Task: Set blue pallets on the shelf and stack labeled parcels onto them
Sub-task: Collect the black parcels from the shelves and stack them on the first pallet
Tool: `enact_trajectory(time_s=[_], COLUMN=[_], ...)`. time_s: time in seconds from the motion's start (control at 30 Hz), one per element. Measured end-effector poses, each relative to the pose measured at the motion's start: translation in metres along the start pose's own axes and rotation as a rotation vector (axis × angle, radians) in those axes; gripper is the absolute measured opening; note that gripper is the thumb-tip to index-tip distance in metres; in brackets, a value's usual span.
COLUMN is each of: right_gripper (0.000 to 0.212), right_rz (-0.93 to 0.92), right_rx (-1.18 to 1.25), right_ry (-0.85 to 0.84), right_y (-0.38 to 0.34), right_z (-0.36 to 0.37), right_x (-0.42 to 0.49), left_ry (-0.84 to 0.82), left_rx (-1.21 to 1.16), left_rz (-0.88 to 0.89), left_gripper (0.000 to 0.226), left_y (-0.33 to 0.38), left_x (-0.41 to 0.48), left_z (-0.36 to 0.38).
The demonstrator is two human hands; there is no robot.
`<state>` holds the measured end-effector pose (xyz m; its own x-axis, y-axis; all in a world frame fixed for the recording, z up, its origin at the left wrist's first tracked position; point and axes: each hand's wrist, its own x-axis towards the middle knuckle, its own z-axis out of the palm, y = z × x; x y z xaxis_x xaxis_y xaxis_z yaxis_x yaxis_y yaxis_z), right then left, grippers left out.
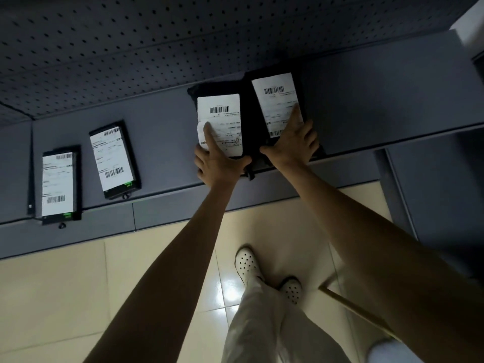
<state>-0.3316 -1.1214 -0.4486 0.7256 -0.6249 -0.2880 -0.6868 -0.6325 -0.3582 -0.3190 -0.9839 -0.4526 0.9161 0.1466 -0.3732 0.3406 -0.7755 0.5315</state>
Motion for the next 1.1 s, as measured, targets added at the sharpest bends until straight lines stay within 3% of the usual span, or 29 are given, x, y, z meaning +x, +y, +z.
enact_trajectory(time_s=[0.3,0.5,0.8,1.1], right_gripper=[0.119,0.118,0.118,0.116], right_rz=[-0.030,-0.160,-0.462,-0.849], right_rx=[0.052,0.011,-0.047,-0.007], right_ry=[-0.051,-0.118,-0.218,-0.267], right_y=[0.012,0.020,0.026,-0.049], right_z=[-0.051,-0.084,-0.131,-0.164], right_x=[-0.046,-0.110,-0.229,-0.355], left_ry=[0.060,0.149,0.362,0.695], left_rx=[-0.041,-0.048,-0.049,-0.150], left_rz=[0.000,-0.062,-0.137,-0.259], left_gripper=[0.111,0.110,0.108,0.104], left_y=[-0.001,-0.025,-0.090,-0.139], left_x=[-0.050,-0.124,-0.274,-0.388], left_z=[-0.040,-0.084,-0.171,-0.284])
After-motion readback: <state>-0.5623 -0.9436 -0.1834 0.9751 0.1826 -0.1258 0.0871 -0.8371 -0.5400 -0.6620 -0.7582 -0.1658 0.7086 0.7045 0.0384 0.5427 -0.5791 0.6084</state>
